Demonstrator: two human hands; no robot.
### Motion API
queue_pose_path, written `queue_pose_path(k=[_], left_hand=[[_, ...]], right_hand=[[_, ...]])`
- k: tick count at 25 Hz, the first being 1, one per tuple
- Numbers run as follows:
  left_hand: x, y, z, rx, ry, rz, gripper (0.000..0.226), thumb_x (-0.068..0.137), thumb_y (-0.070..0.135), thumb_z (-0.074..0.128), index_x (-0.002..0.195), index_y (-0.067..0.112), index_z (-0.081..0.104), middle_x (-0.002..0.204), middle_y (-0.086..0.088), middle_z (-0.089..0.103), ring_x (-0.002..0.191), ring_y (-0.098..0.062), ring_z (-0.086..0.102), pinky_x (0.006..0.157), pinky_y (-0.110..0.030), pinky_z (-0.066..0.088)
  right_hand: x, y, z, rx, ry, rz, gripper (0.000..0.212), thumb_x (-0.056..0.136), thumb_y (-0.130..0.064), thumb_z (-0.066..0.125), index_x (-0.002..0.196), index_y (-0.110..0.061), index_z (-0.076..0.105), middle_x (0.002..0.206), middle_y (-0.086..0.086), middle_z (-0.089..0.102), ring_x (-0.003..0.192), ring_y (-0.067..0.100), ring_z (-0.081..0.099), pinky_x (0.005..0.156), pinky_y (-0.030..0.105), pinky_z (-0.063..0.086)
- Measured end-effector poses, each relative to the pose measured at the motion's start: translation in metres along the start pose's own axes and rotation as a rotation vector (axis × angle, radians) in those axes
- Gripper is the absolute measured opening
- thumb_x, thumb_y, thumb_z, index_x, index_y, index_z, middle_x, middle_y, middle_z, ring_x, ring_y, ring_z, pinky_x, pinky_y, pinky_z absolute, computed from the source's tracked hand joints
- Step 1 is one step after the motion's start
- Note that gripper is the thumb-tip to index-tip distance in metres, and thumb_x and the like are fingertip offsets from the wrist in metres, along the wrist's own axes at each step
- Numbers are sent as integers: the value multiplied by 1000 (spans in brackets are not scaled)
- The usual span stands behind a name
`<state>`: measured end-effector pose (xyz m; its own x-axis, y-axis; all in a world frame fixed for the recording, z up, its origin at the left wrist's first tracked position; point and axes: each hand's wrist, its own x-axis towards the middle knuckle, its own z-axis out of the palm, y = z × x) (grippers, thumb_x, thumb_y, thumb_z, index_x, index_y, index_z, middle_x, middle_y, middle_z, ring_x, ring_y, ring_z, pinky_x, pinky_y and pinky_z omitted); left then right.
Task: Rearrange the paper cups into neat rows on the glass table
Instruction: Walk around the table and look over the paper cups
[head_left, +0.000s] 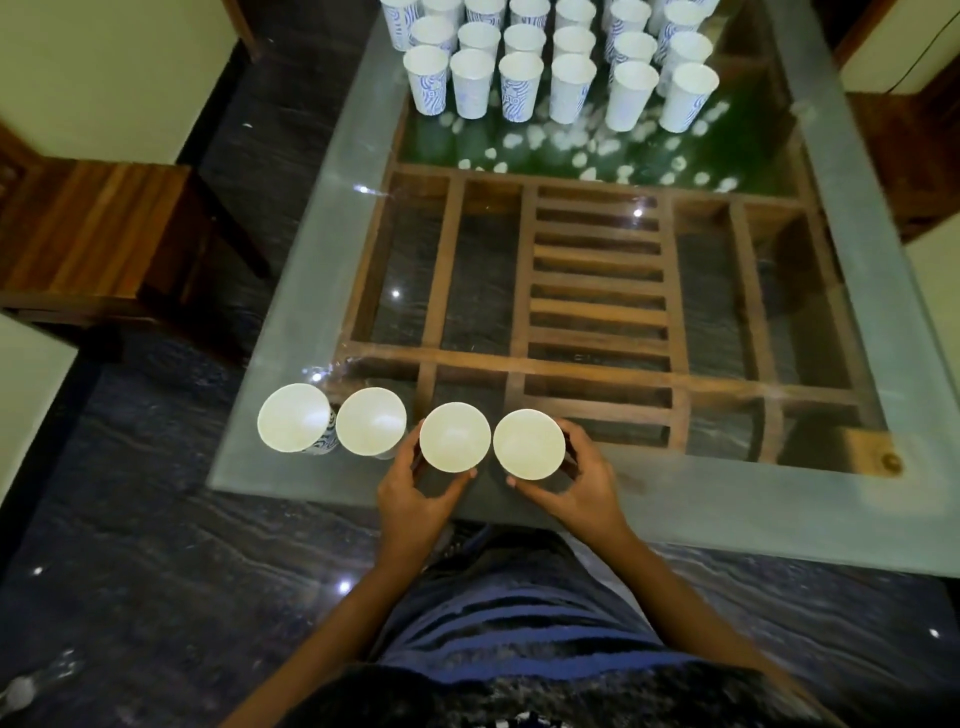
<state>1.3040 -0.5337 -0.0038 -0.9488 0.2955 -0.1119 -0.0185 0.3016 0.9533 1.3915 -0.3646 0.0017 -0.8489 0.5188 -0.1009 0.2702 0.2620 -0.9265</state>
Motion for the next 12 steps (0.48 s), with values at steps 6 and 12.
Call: queue_pose_path(k=[6, 12], left_hand=[[4, 4, 2, -32, 0, -16, 74, 65, 13, 81, 124, 35, 42, 123, 19, 49, 119, -10, 48, 97, -27, 41], [4, 2, -2, -32, -4, -12, 76, 65, 14, 81, 124, 38, 40, 124, 20, 48, 120, -11, 47, 98, -28, 41]], right_hand=[[-1, -1, 4, -9, 26, 16, 72, 59, -23, 86, 117, -32, 45, 118, -13, 53, 110, 3, 52, 90, 19, 48], [-2, 0, 8, -16, 54, 40, 72, 59, -29, 85, 119, -31, 45, 119, -13, 52, 110, -3, 49, 91, 15, 45]])
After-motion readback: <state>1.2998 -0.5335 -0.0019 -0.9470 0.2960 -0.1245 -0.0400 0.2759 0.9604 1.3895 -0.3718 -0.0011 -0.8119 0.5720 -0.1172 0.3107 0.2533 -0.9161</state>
